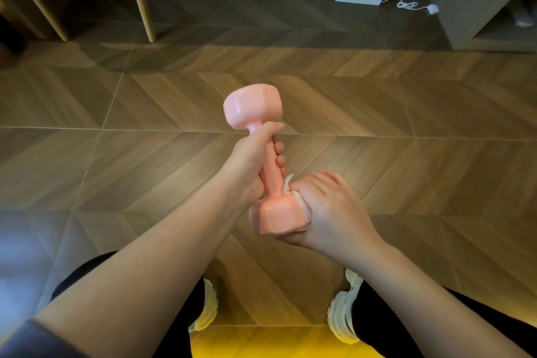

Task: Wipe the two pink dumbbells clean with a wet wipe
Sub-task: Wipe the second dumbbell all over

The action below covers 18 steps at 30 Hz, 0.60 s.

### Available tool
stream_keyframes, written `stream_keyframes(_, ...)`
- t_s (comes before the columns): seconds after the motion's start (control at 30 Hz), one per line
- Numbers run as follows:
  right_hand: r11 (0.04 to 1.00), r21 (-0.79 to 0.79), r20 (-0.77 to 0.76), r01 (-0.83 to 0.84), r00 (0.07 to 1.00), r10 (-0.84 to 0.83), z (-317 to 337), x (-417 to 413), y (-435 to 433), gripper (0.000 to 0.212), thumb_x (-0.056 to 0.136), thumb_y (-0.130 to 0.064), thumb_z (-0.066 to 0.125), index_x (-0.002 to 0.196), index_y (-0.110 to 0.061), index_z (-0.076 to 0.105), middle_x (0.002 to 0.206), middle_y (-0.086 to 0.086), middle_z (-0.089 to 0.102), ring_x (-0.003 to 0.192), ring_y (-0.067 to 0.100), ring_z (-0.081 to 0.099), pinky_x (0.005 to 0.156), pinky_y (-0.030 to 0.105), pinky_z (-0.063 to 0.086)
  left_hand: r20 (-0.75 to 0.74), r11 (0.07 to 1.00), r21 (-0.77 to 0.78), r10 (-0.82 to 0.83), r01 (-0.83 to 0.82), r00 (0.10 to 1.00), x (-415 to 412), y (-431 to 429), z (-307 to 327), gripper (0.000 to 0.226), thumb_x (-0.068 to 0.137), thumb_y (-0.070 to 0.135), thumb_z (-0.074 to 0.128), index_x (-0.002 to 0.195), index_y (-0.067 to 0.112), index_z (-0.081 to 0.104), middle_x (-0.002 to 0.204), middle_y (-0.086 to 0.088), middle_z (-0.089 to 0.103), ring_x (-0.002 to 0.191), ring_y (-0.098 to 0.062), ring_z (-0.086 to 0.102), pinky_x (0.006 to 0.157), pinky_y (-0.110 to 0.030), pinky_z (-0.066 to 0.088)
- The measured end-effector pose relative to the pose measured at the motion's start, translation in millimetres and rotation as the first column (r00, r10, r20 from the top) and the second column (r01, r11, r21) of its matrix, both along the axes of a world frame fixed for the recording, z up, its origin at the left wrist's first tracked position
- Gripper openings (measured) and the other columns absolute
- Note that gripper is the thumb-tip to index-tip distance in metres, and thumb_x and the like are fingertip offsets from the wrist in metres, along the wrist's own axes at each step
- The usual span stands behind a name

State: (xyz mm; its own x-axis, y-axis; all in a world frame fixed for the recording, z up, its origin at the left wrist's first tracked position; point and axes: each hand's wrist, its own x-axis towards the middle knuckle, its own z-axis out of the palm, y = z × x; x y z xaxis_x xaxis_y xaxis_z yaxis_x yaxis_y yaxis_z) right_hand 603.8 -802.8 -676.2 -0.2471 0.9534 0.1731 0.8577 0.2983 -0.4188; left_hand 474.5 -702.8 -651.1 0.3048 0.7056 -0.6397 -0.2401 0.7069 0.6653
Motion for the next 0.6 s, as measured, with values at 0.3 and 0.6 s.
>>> stream_keyframes(0.3, 0.774, -0.610, -0.522, -0.171, 0.821, -0.231, 13.1, 18.0, -0.6, 0.034, 0.083, -0.050, 0.070, 0.115, -0.042, 0.068, 0.111, -0.030, 0.067, 0.106, -0.011, 0.059, 0.088, 0.011, 0.046, -0.169, 0.981, 0.115, -0.133, 0.153, 0.977, 0.9, 0.1, -0.3, 0.018, 0.095, 0.026, 0.060, 0.081, 0.016, 0.052, 0.065, 0.000, 0.051, 0.051, -0.014, 0.045, 0.049, -0.024, 0.038)
stream_keyframes(0.6, 0.743, -0.670, -0.587, 0.014, 0.603, -0.540, 2.7, 11.9, 1.9, 0.024, 0.091, -0.022, 0.065, 0.076, -0.036, 0.077, 0.075, -0.015, 0.072, 0.069, -0.008, 0.060, 0.064, 0.009, 0.045, -0.193, 0.965, 0.067, -0.236, 0.253, 0.952, 3.7, -5.6, -4.9, 0.018, 0.098, 0.027, 0.049, 0.095, 0.010, 0.048, 0.065, 0.000, 0.046, 0.051, -0.014, 0.045, 0.045, -0.020, 0.040)
